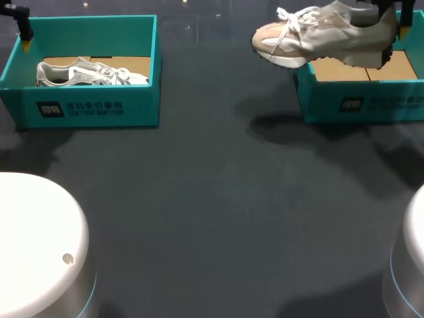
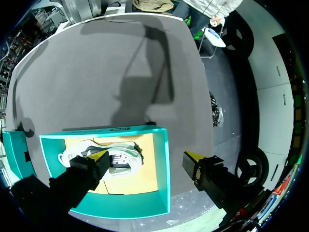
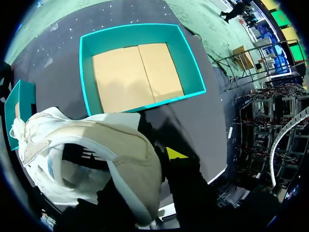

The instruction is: Take the shoe out of the shoebox, open the shoe tongue, remove and reinsert the insole, then place the shoe into the shoebox

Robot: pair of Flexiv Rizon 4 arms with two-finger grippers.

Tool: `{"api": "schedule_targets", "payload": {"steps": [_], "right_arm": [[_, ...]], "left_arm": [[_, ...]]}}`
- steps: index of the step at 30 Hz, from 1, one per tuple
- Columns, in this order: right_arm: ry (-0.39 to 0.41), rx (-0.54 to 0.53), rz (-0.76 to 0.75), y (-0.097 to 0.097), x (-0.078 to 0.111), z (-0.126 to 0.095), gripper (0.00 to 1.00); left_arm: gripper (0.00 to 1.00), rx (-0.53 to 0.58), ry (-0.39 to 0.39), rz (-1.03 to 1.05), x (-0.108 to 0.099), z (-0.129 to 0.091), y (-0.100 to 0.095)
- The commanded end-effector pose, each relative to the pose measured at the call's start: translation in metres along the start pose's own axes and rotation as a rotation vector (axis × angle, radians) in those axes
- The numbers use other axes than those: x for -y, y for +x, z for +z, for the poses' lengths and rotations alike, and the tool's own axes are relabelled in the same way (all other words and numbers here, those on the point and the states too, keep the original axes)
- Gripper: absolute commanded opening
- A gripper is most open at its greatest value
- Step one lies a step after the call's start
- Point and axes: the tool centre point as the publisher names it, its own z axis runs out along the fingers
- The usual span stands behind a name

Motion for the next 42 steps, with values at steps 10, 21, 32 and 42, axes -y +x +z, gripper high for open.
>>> {"api": "schedule_targets", "payload": {"steps": [10,21,32,42], "right_arm": [[-0.021,0.004,0.003,0.003,0.011,0.002,0.00],[-0.050,0.036,0.031,0.022,0.102,0.013,0.00],[0.015,0.029,0.026,0.060,0.197,0.042,0.00],[0.015,0.029,0.026,0.060,0.197,0.042,0.00]], "left_arm": [[1.00,-0.001,-0.003,0.001,0.001,0.000,0.000],[1.00,-0.001,-0.003,0.001,0.001,0.000,0.000],[1.00,-0.001,-0.003,0.001,0.001,0.000,0.000],[1.00,-0.001,-0.003,0.001,0.001,0.000,0.000]]}}
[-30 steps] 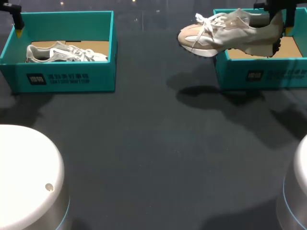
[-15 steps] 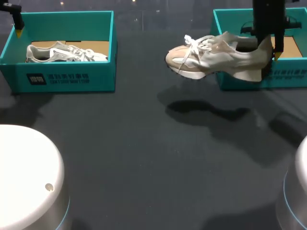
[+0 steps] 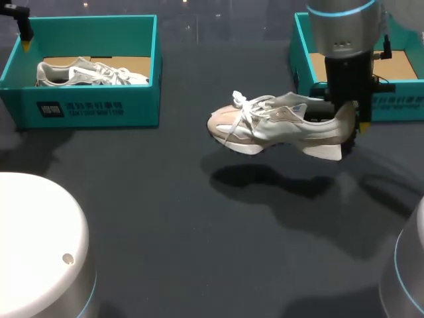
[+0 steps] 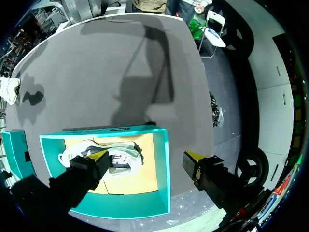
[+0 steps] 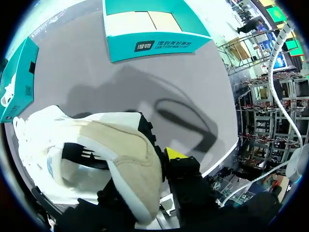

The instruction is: Take the shoe out of the shoebox, open the shoe tongue, remove and reinsert the insole, then place the shoe into the shoebox

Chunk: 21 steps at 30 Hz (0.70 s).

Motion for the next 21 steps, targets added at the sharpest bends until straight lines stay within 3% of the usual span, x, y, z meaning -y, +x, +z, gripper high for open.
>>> {"api": "schedule_targets", "payload": {"steps": [1,4,7,14,17,21], "right_arm": [[0.002,-0.005,-0.001,-0.002,-0.001,-0.001,0.00],[0.002,-0.005,-0.001,-0.002,-0.001,-0.001,0.00],[-0.024,0.056,-0.023,0.018,0.023,0.003,0.00],[-0.027,0.088,-0.056,0.056,0.067,0.019,0.00],[-0.055,0.028,-0.106,0.076,0.085,0.030,0.00],[-0.055,0.028,-0.106,0.076,0.085,0.030,0.00]], "left_arm": [[1.00,-0.001,-0.003,0.001,0.001,0.000,0.000],[1.00,-0.001,-0.003,0.001,0.001,0.000,0.000],[1.00,-0.001,-0.003,0.001,0.001,0.000,0.000],[1.00,-0.001,-0.003,0.001,0.001,0.000,0.000],[1.00,-0.001,-0.003,0.001,0.001,0.000,0.000],[1.00,-0.001,-0.003,0.001,0.001,0.000,0.000]]}}
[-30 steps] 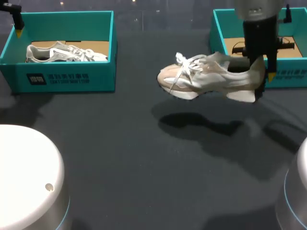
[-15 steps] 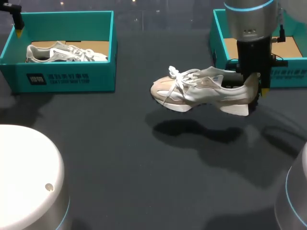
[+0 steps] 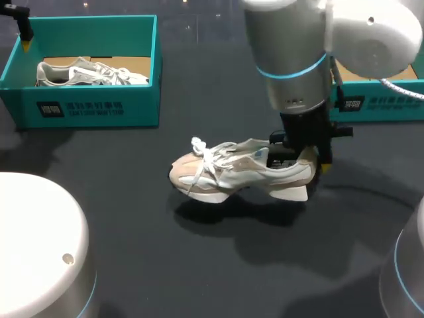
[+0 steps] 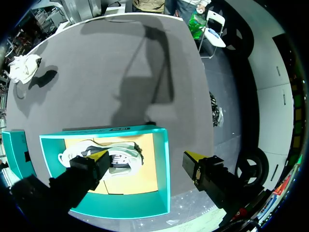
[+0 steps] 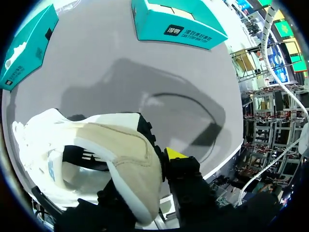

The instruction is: Take the shoe out of the shoebox, open the shoe tongue, remove and reinsert the insole, then place the shoe into the shoebox

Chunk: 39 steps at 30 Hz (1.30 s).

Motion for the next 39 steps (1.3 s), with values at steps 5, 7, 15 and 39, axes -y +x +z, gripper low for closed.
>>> {"api": "schedule_targets", "payload": {"steps": [5,7,15,39], "right_arm": [[-0.002,0.011,0.001,0.011,0.002,0.003,0.00],[-0.002,0.011,0.001,0.011,0.002,0.003,0.00],[-0.006,-0.019,-0.038,0.036,0.002,0.026,0.00],[0.016,-0.100,-0.116,0.072,0.000,0.084,0.00]], "left_arm": [[1.00,-0.001,-0.003,0.001,0.001,0.000,0.000],[1.00,-0.001,-0.003,0.001,0.001,0.000,0.000],[1.00,-0.001,-0.003,0.001,0.001,0.000,0.000],[1.00,-0.001,-0.003,0.001,0.001,0.000,0.000]]}}
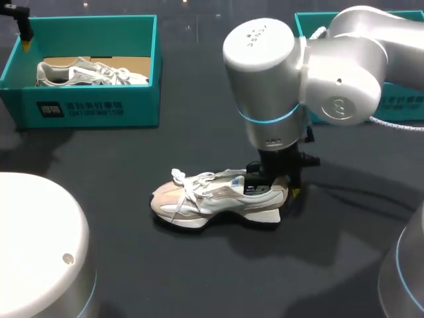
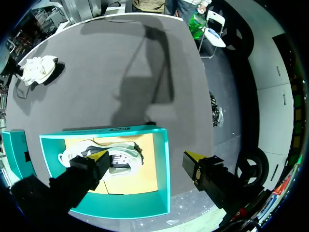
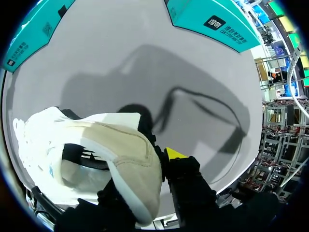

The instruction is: Take the shoe out of the shoebox, open the shoe tongue, remove and reinsert the insole, then place the shoe into the shoebox

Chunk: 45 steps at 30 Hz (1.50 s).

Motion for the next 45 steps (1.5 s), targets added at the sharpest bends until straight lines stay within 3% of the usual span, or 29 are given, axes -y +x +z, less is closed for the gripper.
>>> {"api": "schedule_targets", "payload": {"steps": [1,14,33,38,39,40,45], "right_arm": [[0.015,-0.012,-0.007,0.005,-0.001,0.013,0.00],[0.040,-0.058,-0.008,0.017,0.001,0.033,0.00],[0.087,-0.074,-0.015,0.029,0.002,0.045,0.00],[0.098,-0.088,-0.013,0.029,0.002,0.041,0.53],[0.099,-0.089,-0.013,0.029,0.002,0.039,0.82],[0.097,-0.096,-0.013,0.028,0.002,0.036,0.97],[0.114,-0.123,-0.016,0.021,0.003,0.015,1.00]], "left_arm": [[1.00,-0.001,-0.003,0.001,0.001,0.000,0.000],[1.00,-0.001,-0.003,0.001,0.001,0.000,0.000],[1.00,-0.001,-0.003,0.001,0.001,0.000,0.000],[1.00,-0.001,-0.003,0.001,0.001,0.000,0.000],[1.00,-0.001,-0.003,0.001,0.001,0.000,0.000],[1.00,-0.001,-0.003,0.001,0.001,0.000,0.000],[1.00,-0.001,-0.003,0.001,0.001,0.000,0.000]]}}
